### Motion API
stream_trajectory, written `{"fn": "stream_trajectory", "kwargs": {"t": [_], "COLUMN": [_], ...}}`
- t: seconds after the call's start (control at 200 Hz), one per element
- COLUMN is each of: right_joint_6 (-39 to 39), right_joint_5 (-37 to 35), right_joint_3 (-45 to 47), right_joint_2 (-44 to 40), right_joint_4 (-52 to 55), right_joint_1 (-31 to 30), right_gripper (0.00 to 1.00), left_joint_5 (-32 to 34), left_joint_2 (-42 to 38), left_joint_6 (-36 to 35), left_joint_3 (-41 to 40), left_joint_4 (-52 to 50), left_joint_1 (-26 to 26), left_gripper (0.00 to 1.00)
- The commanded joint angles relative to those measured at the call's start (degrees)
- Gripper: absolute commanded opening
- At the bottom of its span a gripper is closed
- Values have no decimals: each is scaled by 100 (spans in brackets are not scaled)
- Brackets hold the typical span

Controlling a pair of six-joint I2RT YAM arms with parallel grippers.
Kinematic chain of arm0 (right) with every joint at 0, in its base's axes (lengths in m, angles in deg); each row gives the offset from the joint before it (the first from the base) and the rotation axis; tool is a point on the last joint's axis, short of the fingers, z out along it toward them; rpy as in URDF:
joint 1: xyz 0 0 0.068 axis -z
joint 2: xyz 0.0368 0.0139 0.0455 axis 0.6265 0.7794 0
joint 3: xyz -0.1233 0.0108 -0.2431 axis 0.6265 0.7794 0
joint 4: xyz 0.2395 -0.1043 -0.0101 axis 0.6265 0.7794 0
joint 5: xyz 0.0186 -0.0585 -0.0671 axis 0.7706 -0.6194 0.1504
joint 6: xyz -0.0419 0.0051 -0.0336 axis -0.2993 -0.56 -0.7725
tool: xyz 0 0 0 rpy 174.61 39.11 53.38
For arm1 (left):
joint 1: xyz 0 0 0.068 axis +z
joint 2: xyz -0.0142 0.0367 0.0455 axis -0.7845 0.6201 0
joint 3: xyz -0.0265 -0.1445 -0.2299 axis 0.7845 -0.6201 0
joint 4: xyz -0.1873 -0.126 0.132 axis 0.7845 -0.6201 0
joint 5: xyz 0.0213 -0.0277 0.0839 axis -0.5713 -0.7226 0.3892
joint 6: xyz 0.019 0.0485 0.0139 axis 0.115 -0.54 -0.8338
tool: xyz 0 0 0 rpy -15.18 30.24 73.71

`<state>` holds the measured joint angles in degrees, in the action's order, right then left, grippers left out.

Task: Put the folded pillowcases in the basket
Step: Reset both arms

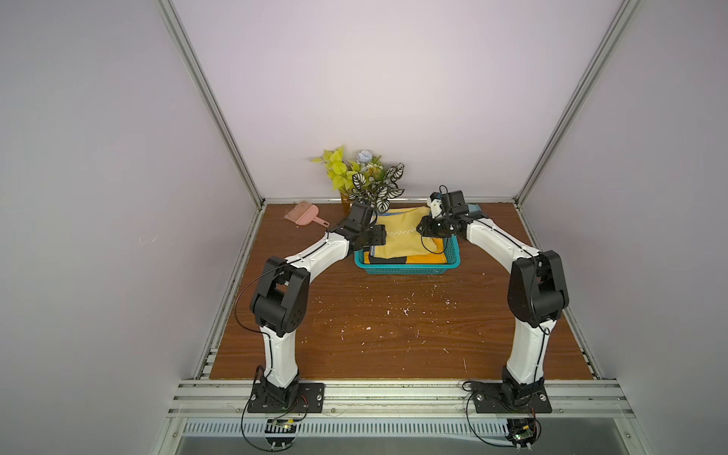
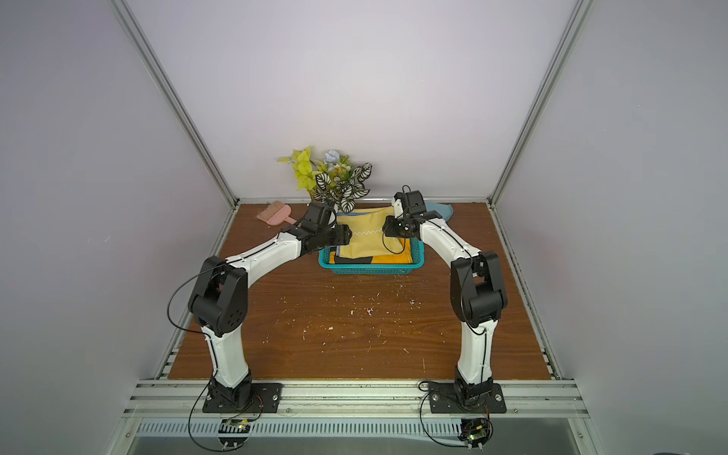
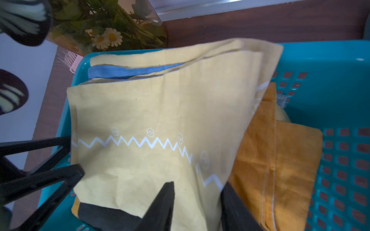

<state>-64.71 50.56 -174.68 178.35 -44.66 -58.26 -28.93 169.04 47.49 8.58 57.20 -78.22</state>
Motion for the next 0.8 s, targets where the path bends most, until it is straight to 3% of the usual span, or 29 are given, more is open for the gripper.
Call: {"fn": "stream_trajectory", "kwargs": {"t": [0.0,0.08,0.1,0.235,0.485,0.591,0.711,0.796], "right_joint_6": [-91,-136,-134,-212,-388,-544,-928,-1051], "right_joint_5": [-203,-329,-357,-824,-2190,-2683,-3109,-3357], "right_joint_3": [7,299,413,1431,3542,4437,5267,5647], "right_joint_2": [-729,-1157,-1290,-2298,-3747,-4139,-4332,-4352], "right_joint_4": [-46,-96,-129,-491,-1438,-2319,-3161,-3626], "right_joint_1": [4,4,-4,4,386,578,768,916], "right_gripper": [50,57,60,99,99,99,99,99], "left_joint_5": [222,381,440,1248,3039,2650,2720,2909], "left_joint_2": [-584,-977,-1099,-1917,-3270,-3703,-3912,-3941], "left_joint_6": [-52,-50,-55,-224,-923,-1412,-1763,-2200], "left_joint_3": [-45,-194,-240,-809,-2713,-3944,-5160,-5857], "left_joint_4": [88,57,51,40,639,1711,2945,4230], "left_joint_1": [36,38,40,35,246,791,1440,1582], "left_gripper": [88,100,99,99,99,99,99,99]}}
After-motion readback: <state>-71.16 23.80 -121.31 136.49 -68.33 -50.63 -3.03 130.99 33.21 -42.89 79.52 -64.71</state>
